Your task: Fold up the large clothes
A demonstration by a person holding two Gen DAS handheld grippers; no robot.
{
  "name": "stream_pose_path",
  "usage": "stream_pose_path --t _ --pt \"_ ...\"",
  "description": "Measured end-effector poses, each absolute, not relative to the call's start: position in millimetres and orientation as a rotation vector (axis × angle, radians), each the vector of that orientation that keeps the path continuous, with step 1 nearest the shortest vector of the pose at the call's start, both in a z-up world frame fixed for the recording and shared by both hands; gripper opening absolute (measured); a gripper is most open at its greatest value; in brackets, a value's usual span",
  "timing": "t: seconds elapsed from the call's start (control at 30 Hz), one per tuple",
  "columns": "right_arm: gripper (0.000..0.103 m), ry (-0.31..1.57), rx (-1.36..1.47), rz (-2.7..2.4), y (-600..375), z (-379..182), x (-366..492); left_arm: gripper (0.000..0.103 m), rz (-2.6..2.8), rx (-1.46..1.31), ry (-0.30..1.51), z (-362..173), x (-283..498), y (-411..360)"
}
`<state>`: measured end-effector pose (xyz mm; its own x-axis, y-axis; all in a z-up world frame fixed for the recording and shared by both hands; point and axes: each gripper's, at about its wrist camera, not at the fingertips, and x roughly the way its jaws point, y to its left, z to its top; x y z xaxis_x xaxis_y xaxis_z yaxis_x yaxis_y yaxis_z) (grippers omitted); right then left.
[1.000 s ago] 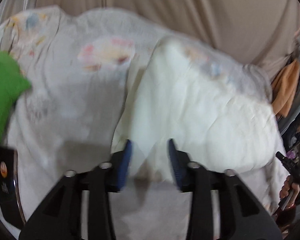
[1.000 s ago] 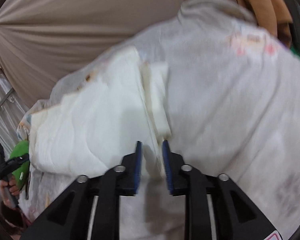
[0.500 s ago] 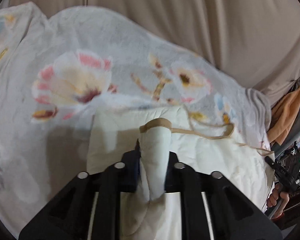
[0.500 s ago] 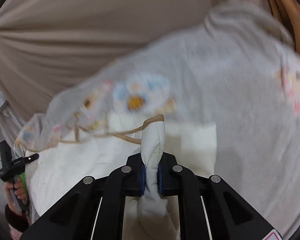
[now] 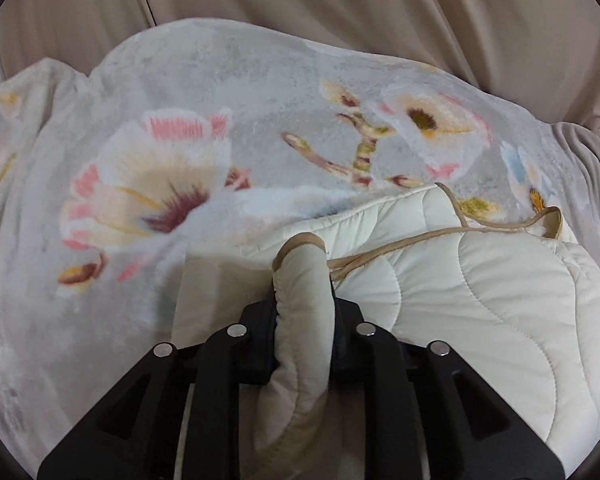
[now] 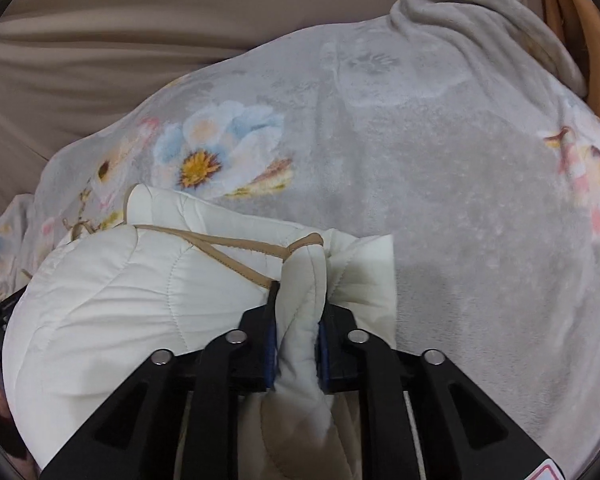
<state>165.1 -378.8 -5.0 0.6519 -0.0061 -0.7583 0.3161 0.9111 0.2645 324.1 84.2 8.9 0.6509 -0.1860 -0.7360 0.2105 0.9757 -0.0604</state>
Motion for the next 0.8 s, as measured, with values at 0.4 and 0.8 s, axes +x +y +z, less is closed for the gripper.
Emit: stream_pose_path --t 0.4,0.8 --pt "0.014 0.725 0.192 0.318 -172 67 100 0.041 -0.514 0.086 0.675 72 182 26" --pt "0.0 0.765 0.377 -0.122 -319 6 27 0.042 -0.364 0.142 0.76 9 168 68"
